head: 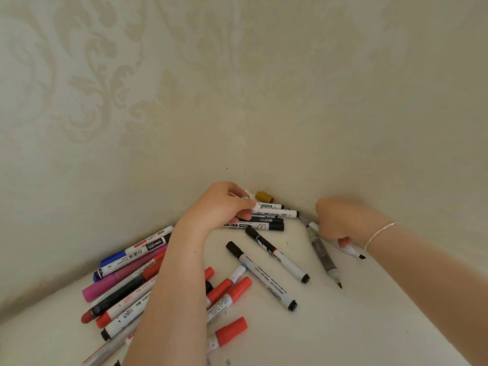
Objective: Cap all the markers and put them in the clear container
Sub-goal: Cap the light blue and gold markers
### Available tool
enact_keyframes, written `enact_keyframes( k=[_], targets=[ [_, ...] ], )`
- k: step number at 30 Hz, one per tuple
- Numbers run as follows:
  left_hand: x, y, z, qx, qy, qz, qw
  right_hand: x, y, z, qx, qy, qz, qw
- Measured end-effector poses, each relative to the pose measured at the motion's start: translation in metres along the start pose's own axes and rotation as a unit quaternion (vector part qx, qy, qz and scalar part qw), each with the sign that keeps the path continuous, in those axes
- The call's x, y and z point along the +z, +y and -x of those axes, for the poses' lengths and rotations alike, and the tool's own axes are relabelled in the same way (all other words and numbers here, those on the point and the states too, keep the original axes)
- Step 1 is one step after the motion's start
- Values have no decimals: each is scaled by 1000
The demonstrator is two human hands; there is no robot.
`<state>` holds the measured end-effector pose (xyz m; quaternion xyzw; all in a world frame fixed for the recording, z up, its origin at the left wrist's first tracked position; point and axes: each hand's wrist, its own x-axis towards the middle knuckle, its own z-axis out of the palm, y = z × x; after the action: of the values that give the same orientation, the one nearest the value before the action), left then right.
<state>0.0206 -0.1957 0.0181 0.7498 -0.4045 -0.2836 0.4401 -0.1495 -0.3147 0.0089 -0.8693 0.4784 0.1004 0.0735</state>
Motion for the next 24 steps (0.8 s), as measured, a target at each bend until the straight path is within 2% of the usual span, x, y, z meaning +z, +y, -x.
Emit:
enact_keyframes(
  k=[5,8,10,12,14,24],
  targets=[
    [1,0,3,-7,-23,81,996,11,2,-1,-24,71,32,997],
    [1,-1,1,-17,4,144,989,-1,-3,-1,-33,128,-15,991],
    [0,-2,-1,-23,26,205,978,-17,-8,4,-70,147,-97,982],
    [-1,-2,-2,-25,40,268,962,-33,-18,13,-144,105,-218,960],
    [-2,-3,-3,-27,51,307,950,-41,-28,22,-193,63,-266,942],
    [-6,-6,-6,-23,59,331,941,-35,-42,14,-196,38,-240,950]
  ],
)
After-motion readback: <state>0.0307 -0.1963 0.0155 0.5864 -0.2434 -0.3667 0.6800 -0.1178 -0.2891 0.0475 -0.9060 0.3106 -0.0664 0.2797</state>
